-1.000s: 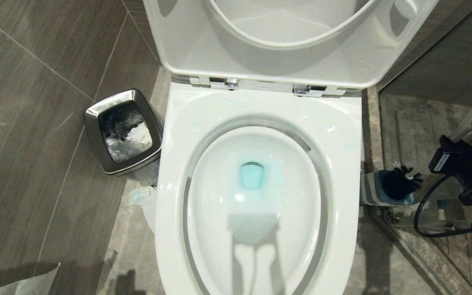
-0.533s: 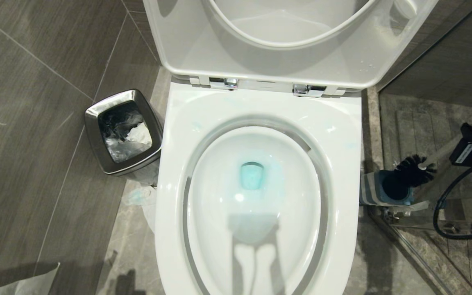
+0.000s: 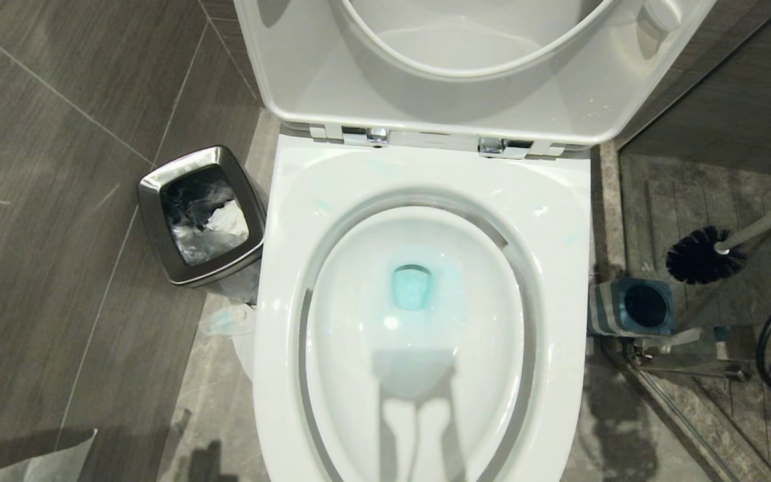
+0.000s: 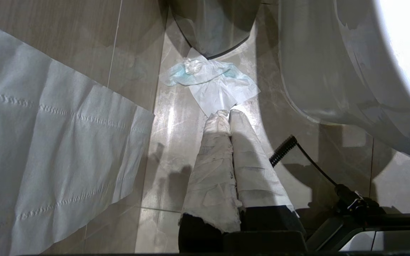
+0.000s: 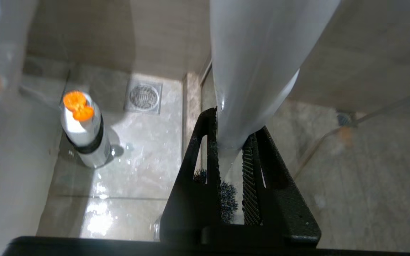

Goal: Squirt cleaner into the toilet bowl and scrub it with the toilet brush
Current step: Scrub the toilet bowl

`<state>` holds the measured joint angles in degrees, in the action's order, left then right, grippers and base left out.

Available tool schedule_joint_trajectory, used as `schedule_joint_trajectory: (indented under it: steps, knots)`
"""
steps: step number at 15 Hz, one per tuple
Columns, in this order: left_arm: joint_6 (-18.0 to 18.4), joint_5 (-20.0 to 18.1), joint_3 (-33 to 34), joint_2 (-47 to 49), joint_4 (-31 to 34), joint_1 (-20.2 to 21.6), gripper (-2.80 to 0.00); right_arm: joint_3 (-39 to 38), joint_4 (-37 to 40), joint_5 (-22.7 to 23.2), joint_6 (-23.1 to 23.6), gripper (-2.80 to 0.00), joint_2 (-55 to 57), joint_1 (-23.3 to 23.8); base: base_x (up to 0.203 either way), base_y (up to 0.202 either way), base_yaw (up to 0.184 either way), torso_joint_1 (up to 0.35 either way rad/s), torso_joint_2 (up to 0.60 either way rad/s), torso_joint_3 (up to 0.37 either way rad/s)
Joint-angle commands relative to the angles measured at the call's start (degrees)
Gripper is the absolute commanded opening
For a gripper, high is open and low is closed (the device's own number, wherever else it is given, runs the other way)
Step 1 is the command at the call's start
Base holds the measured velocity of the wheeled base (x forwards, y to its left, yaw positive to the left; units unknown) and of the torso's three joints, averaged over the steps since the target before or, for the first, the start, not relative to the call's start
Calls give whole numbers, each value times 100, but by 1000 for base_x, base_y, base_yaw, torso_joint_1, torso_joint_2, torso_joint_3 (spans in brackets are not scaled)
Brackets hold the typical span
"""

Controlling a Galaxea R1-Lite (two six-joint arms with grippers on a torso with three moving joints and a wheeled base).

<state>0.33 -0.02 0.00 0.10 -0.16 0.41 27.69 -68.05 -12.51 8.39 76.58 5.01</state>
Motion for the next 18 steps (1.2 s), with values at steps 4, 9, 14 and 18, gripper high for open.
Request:
schedule_joint_trajectory:
  steps: [4, 9, 14, 18]
  knots:
    - [2, 2, 0, -1, -2, 2, -280, 50, 1021, -5, -7, -280, -1308, 5, 0, 0, 0, 0, 0, 0]
    - [-7, 2, 0, -1, -2, 2, -280, 1036, 2815, 195, -354, -280, -1989, -41, 0, 0, 0, 0, 0, 0]
    - [2, 2, 0, -1, -2, 2, -280, 2977, 5351, 725, -1131, -280, -2186, -578, 0, 0, 0, 0, 0, 0]
    - [-7, 2, 0, -1, -2, 2, -280, 3611, 6153, 1070, -1303, -280, -2191, -1410, 0, 0, 0, 0, 0, 0]
